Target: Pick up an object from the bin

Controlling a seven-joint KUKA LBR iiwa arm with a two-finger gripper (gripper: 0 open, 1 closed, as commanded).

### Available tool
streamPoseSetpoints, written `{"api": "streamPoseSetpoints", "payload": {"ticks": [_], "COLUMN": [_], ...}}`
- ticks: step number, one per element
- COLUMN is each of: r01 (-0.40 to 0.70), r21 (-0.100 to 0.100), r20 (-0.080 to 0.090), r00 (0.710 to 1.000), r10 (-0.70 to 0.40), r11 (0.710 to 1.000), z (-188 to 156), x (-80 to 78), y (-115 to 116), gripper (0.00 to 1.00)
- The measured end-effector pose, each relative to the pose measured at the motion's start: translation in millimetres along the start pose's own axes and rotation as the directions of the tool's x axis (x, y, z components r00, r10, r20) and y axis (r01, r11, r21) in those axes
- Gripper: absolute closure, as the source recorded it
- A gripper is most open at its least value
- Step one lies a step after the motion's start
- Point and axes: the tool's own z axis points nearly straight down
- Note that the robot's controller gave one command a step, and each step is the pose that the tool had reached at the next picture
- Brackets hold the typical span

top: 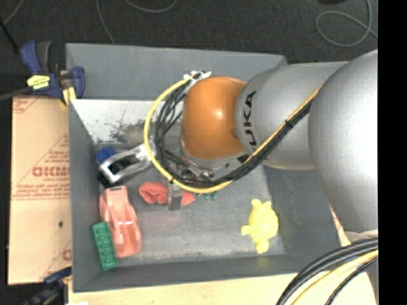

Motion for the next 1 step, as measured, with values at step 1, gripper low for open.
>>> {"api": "streamPoseSetpoints", "payload": {"ticks": [1], "r01": [-0.081], "r21": [-0.001], "r20": [-0.001], "r00": [0.997], "r10": [0.081], "r11": [0.997], "z": [-106.1], "x": [-19.0], "y": [-4.7], "gripper": [1.00]}}
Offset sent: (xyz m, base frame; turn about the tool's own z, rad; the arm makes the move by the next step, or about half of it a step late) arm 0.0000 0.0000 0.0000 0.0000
